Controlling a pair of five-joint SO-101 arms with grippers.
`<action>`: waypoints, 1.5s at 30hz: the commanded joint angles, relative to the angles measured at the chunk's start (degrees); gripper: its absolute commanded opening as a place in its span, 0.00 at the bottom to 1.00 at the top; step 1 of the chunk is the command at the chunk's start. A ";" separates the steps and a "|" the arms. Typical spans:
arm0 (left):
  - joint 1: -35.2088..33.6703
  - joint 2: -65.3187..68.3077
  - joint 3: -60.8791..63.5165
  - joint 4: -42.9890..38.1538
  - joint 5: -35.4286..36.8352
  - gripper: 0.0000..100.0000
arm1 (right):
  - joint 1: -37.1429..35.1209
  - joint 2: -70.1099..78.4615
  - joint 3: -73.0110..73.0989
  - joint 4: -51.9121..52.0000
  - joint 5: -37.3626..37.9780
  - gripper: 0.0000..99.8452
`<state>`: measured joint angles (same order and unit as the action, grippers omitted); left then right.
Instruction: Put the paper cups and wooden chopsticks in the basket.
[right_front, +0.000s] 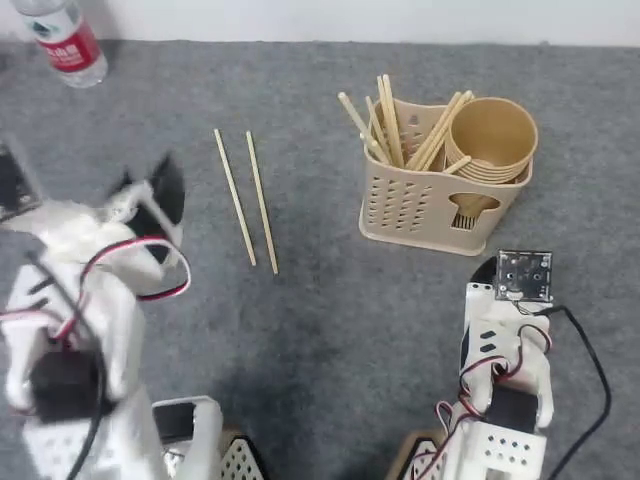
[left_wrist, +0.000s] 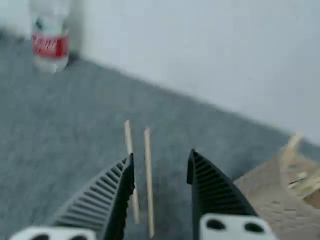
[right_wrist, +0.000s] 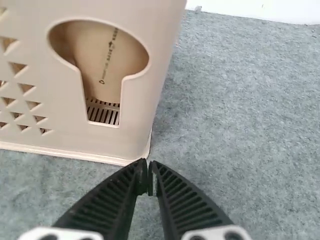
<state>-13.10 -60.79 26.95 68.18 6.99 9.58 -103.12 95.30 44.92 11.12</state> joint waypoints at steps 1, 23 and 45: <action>-10.02 -0.62 18.59 0.88 0.53 0.17 | -0.40 0.04 -3.69 0.31 -0.79 0.14; -26.64 -0.62 54.37 -25.58 2.37 0.17 | -32.31 34.24 -49.05 9.01 3.43 0.19; -27.43 -0.70 52.88 -23.38 2.64 0.09 | -49.36 119.25 -105.14 9.10 0.09 0.19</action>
<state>-41.93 -60.62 81.54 44.62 9.63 -40.26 11.60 -3.69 56.09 9.45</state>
